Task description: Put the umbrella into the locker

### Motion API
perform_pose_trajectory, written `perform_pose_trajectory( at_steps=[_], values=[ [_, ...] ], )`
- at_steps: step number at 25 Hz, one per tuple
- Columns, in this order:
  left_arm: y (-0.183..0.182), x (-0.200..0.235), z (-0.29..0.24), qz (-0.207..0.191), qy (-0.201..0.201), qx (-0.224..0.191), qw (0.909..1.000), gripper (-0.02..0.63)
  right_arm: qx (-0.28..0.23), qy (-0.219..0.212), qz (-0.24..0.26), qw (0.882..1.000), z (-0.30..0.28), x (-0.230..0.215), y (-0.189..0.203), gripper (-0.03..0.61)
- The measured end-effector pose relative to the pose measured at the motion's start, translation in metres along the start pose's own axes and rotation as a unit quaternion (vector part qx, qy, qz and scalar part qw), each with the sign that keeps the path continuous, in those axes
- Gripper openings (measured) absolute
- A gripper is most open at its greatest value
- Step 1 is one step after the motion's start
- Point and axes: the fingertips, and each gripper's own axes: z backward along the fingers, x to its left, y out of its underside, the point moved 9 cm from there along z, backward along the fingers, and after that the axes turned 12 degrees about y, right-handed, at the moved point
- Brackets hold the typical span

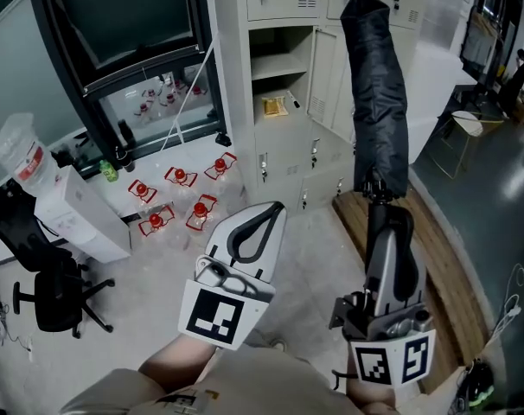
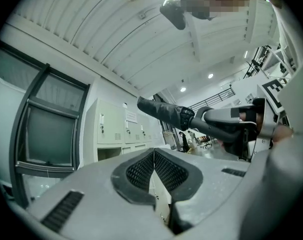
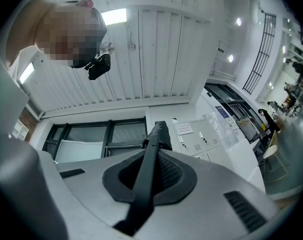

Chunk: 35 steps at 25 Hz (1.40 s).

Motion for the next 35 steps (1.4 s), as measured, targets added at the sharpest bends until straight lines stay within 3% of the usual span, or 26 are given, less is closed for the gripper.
perform_pose_trajectory(
  at_steps=[14, 28, 35],
  values=[
    [0.019, -0.018, -0.012, -0.036, 0.017, 0.033, 0.9987, 0.009, 0.027, -0.002, -0.009, 1.000, 0.000, -0.025, 0.016, 0.018],
    [0.061, 0.024, -0.044, -0.038, 0.022, 0.048, 0.9979, 0.009, 0.071, -0.010, 0.005, 0.997, -0.046, -0.031, 0.074, 0.018],
    [0.087, 0.058, -0.065, -0.029, 0.023, 0.076, 0.9965, 0.009, 0.116, 0.002, -0.001, 0.993, -0.081, -0.034, 0.113, 0.018]
  ],
)
